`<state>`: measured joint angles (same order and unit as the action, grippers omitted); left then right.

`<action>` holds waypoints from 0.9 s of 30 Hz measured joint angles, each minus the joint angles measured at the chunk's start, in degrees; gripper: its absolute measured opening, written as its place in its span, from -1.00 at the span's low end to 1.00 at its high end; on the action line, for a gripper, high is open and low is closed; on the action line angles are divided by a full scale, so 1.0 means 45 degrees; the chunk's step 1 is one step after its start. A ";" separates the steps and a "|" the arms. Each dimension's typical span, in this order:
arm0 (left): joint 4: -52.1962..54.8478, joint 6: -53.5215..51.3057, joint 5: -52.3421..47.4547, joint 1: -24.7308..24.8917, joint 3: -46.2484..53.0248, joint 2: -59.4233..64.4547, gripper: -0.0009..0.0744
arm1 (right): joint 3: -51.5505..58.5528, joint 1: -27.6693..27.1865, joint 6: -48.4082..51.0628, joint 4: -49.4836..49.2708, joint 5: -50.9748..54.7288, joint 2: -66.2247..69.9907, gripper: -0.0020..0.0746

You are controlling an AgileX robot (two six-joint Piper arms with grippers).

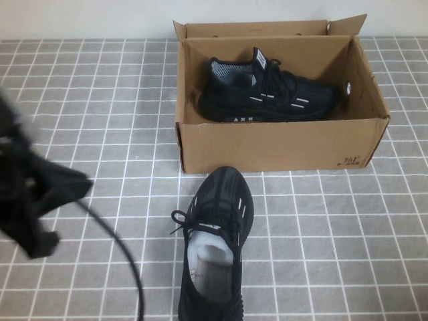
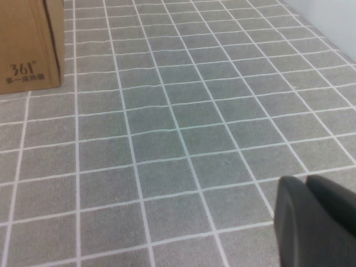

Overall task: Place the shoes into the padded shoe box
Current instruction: Pick up the shoe from the table

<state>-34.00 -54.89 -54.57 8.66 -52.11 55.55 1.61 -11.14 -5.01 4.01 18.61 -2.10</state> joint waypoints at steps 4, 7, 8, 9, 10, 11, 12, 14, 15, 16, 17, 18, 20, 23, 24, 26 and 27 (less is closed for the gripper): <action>-0.0034 -0.0556 0.0378 0.1407 -0.0417 0.1624 -0.99 | 0.0000 0.0000 0.0000 0.0000 0.0000 0.0000 -0.96; 0.0683 -0.0444 0.0920 0.3117 -0.0788 0.2528 -0.99 | 0.0000 0.0000 0.0000 0.0000 0.0000 0.0000 -0.96; 0.1085 -0.0228 0.1028 0.3650 -0.0949 0.2817 -0.99 | 0.0000 0.0000 0.0000 0.0000 0.0000 0.0000 -0.96; 0.1428 -0.0017 0.1101 0.4044 -0.1118 0.3091 -0.99 | 0.0000 0.0000 0.0000 0.0000 0.0000 0.0000 -0.96; 0.1858 0.0271 0.1136 0.4489 -0.1286 0.3347 -0.99 | 0.0000 0.0000 0.0000 0.0000 0.0000 0.0000 -0.96; 0.2260 0.0551 0.1158 0.4885 -0.1441 0.3581 -0.99 | 0.0000 0.0000 0.0000 0.0000 0.0000 0.0000 -0.96; 0.2607 0.0730 0.1168 0.5176 -0.1559 0.3751 -0.99 | 0.0000 0.0000 0.0000 0.0000 0.0000 0.0000 -0.96; 0.3077 0.1009 0.1339 0.5803 -0.1790 0.4116 -0.99 | 0.0000 0.0000 0.0000 0.0000 0.0000 0.0000 -0.96; 0.3219 0.1051 0.1485 0.6023 -0.1817 0.4243 -0.99 | 0.0000 0.0000 0.0000 0.0000 0.0000 0.0000 -0.96; 0.3370 0.1111 0.1628 0.6276 -0.1873 0.4372 -0.99 | 0.0000 0.0000 0.0000 0.0000 0.0000 0.0000 -0.96; 0.3527 0.1161 0.1749 0.6497 -0.1905 0.4487 -0.99 | 0.0000 0.0000 0.0000 0.0000 0.0000 0.0000 -0.96; 0.3708 0.1193 0.1887 0.6690 -0.1905 0.4602 -0.99 | 0.0000 0.0000 0.0000 0.0000 0.0000 0.0000 -0.96; 0.4121 0.1370 0.1997 0.6999 -0.1905 0.4741 -0.98 | 0.0000 0.0000 0.0000 0.0000 0.0000 0.0000 -0.96; 0.4553 0.1478 0.2089 0.7241 -0.1905 0.4888 -0.90 | 0.0000 0.0000 0.0000 0.0000 0.0000 0.0000 -0.96; 0.4614 0.1498 0.2089 0.7326 -0.1905 0.4947 -0.84 | 0.0000 0.0000 0.0000 0.0000 0.0000 0.0000 -0.96; 0.4668 0.1584 0.2089 0.7360 -0.1905 0.5001 -0.65 | 0.0000 0.0000 0.0000 0.0000 0.0000 0.0000 -0.96; 0.4668 0.1656 0.2089 0.7381 -0.1905 0.5065 -0.53 | 0.0000 0.0000 0.0000 0.0000 0.0000 0.0000 -0.96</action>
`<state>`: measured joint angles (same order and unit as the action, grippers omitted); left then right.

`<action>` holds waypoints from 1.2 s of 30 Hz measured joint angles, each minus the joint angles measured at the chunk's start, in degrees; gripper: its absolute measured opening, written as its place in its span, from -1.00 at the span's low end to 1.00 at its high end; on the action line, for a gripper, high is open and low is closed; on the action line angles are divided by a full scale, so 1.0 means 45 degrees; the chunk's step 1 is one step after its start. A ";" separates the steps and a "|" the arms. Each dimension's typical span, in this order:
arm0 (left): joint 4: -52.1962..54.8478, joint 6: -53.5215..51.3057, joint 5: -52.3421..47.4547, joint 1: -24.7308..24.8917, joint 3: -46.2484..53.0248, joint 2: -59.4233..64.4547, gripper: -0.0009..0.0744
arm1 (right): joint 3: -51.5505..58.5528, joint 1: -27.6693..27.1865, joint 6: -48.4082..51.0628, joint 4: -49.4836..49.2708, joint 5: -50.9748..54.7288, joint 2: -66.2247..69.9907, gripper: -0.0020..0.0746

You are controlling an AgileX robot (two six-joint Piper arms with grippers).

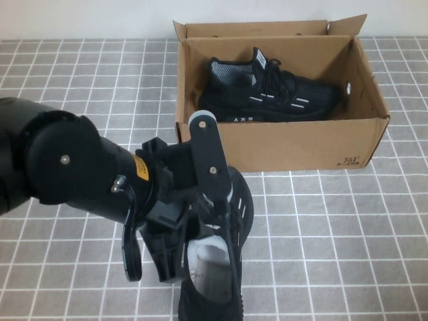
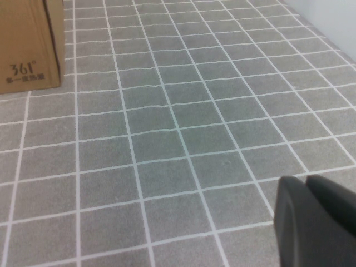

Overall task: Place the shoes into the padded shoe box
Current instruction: Pick up the shoe from the table

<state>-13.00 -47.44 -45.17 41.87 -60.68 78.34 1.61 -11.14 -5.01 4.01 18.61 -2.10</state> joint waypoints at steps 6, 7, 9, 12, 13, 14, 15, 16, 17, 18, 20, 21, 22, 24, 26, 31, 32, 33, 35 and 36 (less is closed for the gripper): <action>0.0383 0.0450 0.0000 0.0060 -0.0020 0.0432 0.06 | 0.0000 0.0000 0.0000 0.0000 0.0000 0.0000 -0.96; 0.0476 0.0483 0.0000 0.0060 -0.0020 0.0536 0.09 | 0.0000 0.0000 0.0000 0.0000 0.0000 0.0000 -0.96; 0.0692 0.0531 0.0024 0.0060 -0.0020 0.0816 0.12 | 0.0000 0.0000 0.0000 0.0000 0.0000 0.0000 -0.96; 0.0813 0.0531 0.0240 0.0060 -0.0020 0.1189 0.13 | 0.0000 0.0000 0.0000 0.0000 0.0000 0.0000 -0.96; 0.0837 0.0531 0.0338 0.0060 -0.0020 0.1301 0.13 | 0.0000 0.0000 0.0000 0.0000 0.0000 0.0000 -0.96; 0.0863 0.0531 0.0459 0.0060 -0.0020 0.1408 0.13 | 0.0000 0.0000 0.0000 0.0000 0.0000 0.0000 -0.96; 0.0895 0.0537 0.0560 0.0060 -0.0020 0.1495 0.14 | 0.0000 0.0000 0.0000 0.0000 0.0000 0.0000 -0.96; 0.0901 0.0561 0.0621 0.0060 -0.0020 0.1574 0.14 | 0.0000 0.0000 0.0000 0.0000 0.0000 0.0000 -0.96; 0.0921 0.0567 0.0678 0.0060 -0.0020 0.1646 0.14 | 0.0000 0.0000 0.0000 0.0000 0.0000 0.0000 -0.96; 0.0945 0.0588 0.0697 0.0060 -0.0020 0.1733 0.14 | 0.0000 0.0000 0.0000 0.0023 0.0000 0.0000 -0.96; 0.0931 0.0588 0.0756 0.0060 -0.0020 0.1854 0.14 | 0.0000 0.0000 0.0000 0.0023 0.0000 0.0000 -0.96; 0.0931 0.0611 0.0756 0.0060 -0.0020 0.1943 0.14 | 0.0000 0.0000 0.0000 0.0023 0.0000 0.0000 -0.96; 0.0931 0.0612 0.0774 0.0060 -0.0020 0.2012 0.14 | 0.0000 0.0000 0.0000 0.0023 0.0000 0.0000 -0.96; 0.0951 0.0612 0.0858 0.0060 -0.0020 0.2128 0.14 | 0.0000 0.0000 0.0000 0.0023 0.0000 0.0000 -0.96; 0.0951 0.0631 0.1027 0.0060 -0.0020 0.2188 0.14 | 0.0000 0.0000 0.0000 0.0023 0.0000 0.0000 -0.96; 0.0981 0.0631 0.1337 0.0060 -0.0020 0.2220 0.14 | 0.0000 0.0000 0.0000 0.0023 0.0000 0.0000 -0.96; 0.0981 0.0631 0.1337 0.0060 -0.0020 0.2220 0.13 | 0.0000 0.0000 0.0000 0.0023 0.0000 0.0000 -0.96; 0.0981 0.0631 0.1337 0.0060 -0.0020 0.2220 0.12 | 0.0000 0.0000 0.0000 0.0023 0.0000 0.0000 -0.96; 0.0989 0.0631 0.1359 0.0060 -0.0020 0.2220 0.09 | 0.0000 0.0000 0.0000 0.0023 0.0000 0.0000 -0.96; 0.0989 0.0631 0.1364 0.0060 -0.0020 0.2220 0.06 | 0.0000 0.0000 0.0000 0.0023 0.0000 0.0000 -0.96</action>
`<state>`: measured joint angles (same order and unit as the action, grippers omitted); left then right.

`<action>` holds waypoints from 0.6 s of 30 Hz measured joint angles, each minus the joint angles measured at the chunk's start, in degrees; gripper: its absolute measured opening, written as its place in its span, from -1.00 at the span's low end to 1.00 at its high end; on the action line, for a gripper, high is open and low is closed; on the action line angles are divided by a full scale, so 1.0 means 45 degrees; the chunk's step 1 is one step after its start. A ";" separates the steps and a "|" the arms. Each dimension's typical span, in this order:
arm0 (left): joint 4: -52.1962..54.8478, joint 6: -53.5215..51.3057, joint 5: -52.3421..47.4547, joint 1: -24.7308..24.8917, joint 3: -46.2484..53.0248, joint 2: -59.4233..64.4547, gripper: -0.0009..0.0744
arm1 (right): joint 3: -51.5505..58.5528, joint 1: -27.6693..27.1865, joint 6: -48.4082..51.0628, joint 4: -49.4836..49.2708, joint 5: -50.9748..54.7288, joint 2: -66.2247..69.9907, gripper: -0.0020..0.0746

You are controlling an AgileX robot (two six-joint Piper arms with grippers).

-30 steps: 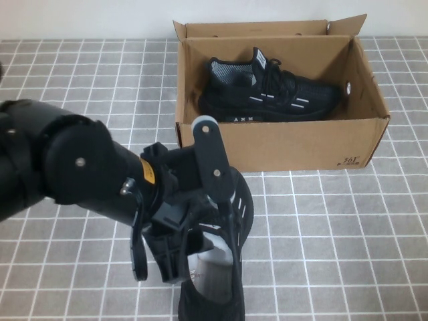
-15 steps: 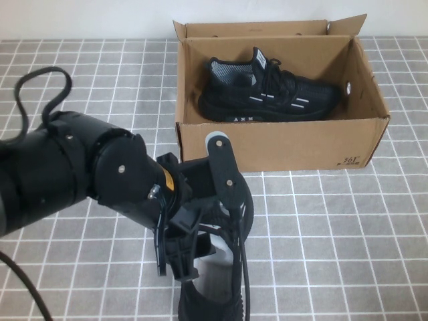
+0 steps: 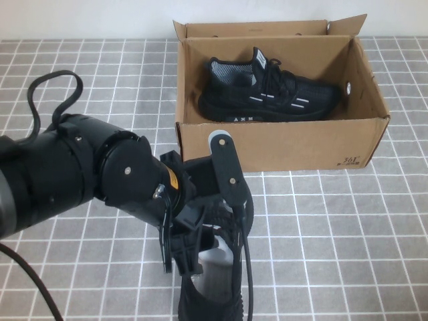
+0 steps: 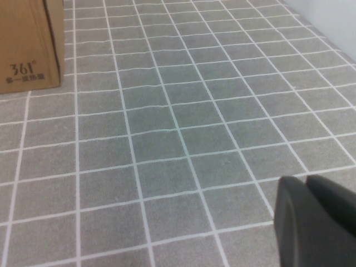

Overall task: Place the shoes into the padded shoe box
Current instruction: Pick up the shoe from the table

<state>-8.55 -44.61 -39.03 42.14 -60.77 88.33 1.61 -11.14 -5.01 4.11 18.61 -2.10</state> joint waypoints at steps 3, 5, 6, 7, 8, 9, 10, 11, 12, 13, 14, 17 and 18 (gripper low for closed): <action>0.0000 0.0000 0.0025 0.0000 0.0000 0.0029 -0.06 | 0.0000 0.0000 0.0000 0.0000 0.0000 0.0000 -0.96; 0.0000 0.0000 0.0025 0.0000 0.0000 0.0055 -0.13 | 0.0000 0.0000 0.0000 0.0000 0.0000 0.0000 -0.96; 0.0000 0.0000 0.0025 0.0000 0.0000 0.0055 -0.17 | 0.0000 0.0000 0.0000 0.0000 0.0000 0.0000 -0.96; 0.0000 0.0000 0.0025 0.0000 0.0000 0.0055 -0.21 | 0.0000 0.0000 0.0000 0.0000 0.0000 0.0000 -0.96; 0.0000 0.0033 0.0025 0.0000 0.0000 0.0055 -0.26 | 0.0000 0.0000 0.0000 0.0000 0.0000 0.0000 -0.96; 0.0000 0.0084 0.0025 0.0000 0.0000 0.0055 -0.32 | 0.0000 0.0000 0.0000 0.0000 0.0000 0.0000 -0.96; 0.0000 0.0135 0.0025 0.0000 0.0000 0.0055 -0.38 | 0.0000 0.0000 0.0000 0.0000 0.0000 0.0000 -0.96; 0.0000 0.0175 0.0025 0.0000 0.0000 0.0055 -0.46 | 0.0000 0.0000 0.0000 0.0000 0.0000 0.0000 -0.96; 0.0000 0.0236 0.0025 0.0000 0.0000 0.0055 -0.53 | 0.0000 0.0000 0.0000 0.0000 0.0000 0.0000 -0.96; 0.0000 0.0236 0.0025 0.0000 0.0000 0.0055 -0.59 | 0.0000 0.0000 0.0000 0.0000 0.0000 0.0000 -0.96; 0.0000 0.0286 0.0045 0.0000 0.0000 0.0055 -0.67 | 0.0000 0.0000 0.0000 0.0000 0.0000 0.0000 -0.96; 0.0000 0.0305 0.0075 0.0000 0.0000 0.0055 -0.86 | 0.0000 0.0000 0.0000 0.0000 0.0000 0.0000 -0.96; 0.0021 0.0316 0.0075 0.0000 0.0000 0.0055 -0.90 | 0.0000 0.0000 0.0000 0.0000 0.0000 0.0000 -0.96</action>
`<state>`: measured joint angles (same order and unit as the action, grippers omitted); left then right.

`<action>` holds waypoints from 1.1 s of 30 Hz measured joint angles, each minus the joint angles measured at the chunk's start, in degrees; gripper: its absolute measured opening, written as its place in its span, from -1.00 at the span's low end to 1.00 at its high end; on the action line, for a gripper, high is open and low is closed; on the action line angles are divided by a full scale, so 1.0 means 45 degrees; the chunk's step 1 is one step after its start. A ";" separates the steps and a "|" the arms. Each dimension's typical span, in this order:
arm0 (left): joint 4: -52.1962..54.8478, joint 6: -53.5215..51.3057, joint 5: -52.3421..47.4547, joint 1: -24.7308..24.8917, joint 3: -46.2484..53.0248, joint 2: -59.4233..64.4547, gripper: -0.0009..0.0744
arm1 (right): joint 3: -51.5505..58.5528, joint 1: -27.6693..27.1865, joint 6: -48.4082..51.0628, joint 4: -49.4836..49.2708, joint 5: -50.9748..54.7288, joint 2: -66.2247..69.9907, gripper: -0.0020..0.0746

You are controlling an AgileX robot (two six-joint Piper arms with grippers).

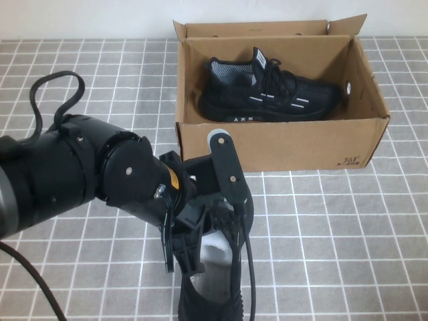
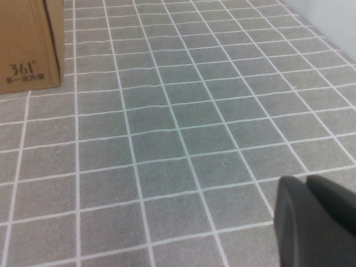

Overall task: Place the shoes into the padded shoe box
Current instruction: Pick up the shoe from the table, then place the shoe in the shoe box

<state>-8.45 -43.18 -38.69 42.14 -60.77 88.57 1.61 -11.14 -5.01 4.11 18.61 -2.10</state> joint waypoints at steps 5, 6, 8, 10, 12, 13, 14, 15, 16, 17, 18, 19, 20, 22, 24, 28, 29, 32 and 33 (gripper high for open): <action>-0.0024 0.0054 -0.0025 0.0000 -0.0035 0.0022 -0.97 | 0.0000 0.0000 0.0000 0.0000 0.0000 0.0000 -0.96; -0.0053 0.0054 -0.0056 0.0000 -0.0062 0.0018 -0.97 | 0.0000 0.0000 0.0000 0.0000 0.0000 0.0000 -0.96; -0.0246 0.0087 -0.0181 0.0000 -0.0211 0.0018 -0.97 | 0.0000 0.0000 0.0000 0.0000 0.0000 0.0000 -0.96; -0.0405 0.0192 -0.0478 0.0000 -0.0411 0.0026 -0.97 | 0.0000 0.0000 0.0000 0.0000 0.0000 0.0000 -0.96; -0.0488 0.0619 -0.0804 0.0000 -0.0737 0.0026 -0.97 | 0.0000 0.0000 0.0000 0.0000 0.0000 0.0000 -0.96; -0.0489 0.0917 -0.0941 0.0000 -0.0909 0.0026 -0.97 | 0.0000 0.0000 0.0000 0.0000 0.0000 0.0000 -0.96; -0.0489 0.1242 -0.1115 0.0000 -0.1149 0.0026 -0.97 | 0.0000 0.0000 0.0000 0.0000 0.0000 0.0000 -0.96; -0.0489 0.1573 -0.1297 0.0000 -0.1406 0.0026 -0.97 | 0.0000 0.0000 0.0000 0.0000 0.0000 0.0000 -0.96; -0.0541 0.1910 -0.1505 0.0000 -0.1677 0.0026 -0.97 | 0.0000 0.0000 0.0000 0.0000 0.0000 0.0000 -0.96; -0.0539 0.2210 -0.1678 0.0000 -0.1963 0.0026 -0.97 | 0.0000 0.0000 0.0000 0.0000 0.0000 0.0000 -0.96; -0.0539 0.2602 -0.1905 0.0000 -0.2253 0.0026 -0.97 | 0.0000 0.0000 0.0000 0.0000 0.0000 0.0000 -0.96; -0.0539 0.3041 -0.2113 0.0000 -0.2549 0.0026 -0.97 | 0.0000 0.0000 0.0000 0.0000 0.0000 0.0000 -0.96; -0.0539 0.3409 -0.2316 0.0000 -0.2793 0.0026 -0.97 | 0.0000 0.0000 0.0000 0.0000 0.0000 0.0000 -0.96; -0.0565 0.4370 -0.2715 0.0000 -0.3425 0.0026 -0.97 | 0.0000 0.0000 0.0000 0.0000 0.0000 0.0000 -0.96; -0.0690 0.5140 -0.3061 0.0000 -0.4023 0.0026 -0.97 | 0.0000 0.0000 0.0000 0.0000 0.0000 0.0000 -0.96; -0.1251 0.6013 -0.3679 0.0000 -0.5352 0.0026 -0.97 | 0.0000 0.0000 0.0000 0.0000 0.0000 0.0000 -0.96; -0.1344 0.6200 -0.3766 0.0000 -0.5694 0.0026 -0.97 | 0.0000 0.0000 0.0000 0.0000 0.0000 0.0000 -0.96; -0.1516 0.7150 -0.3848 0.0000 -0.6634 0.0026 -0.97 | 0.0000 0.0000 0.0000 0.0000 0.0000 0.0000 -0.96; -0.1516 0.7609 -0.3749 0.0000 -0.6942 0.0026 -0.97 | 0.0000 0.0000 0.0000 0.0000 0.0000 0.0000 -0.96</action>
<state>-15.27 -8.94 -55.56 42.14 -92.00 88.69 1.61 -11.14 -5.01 4.11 18.61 -2.10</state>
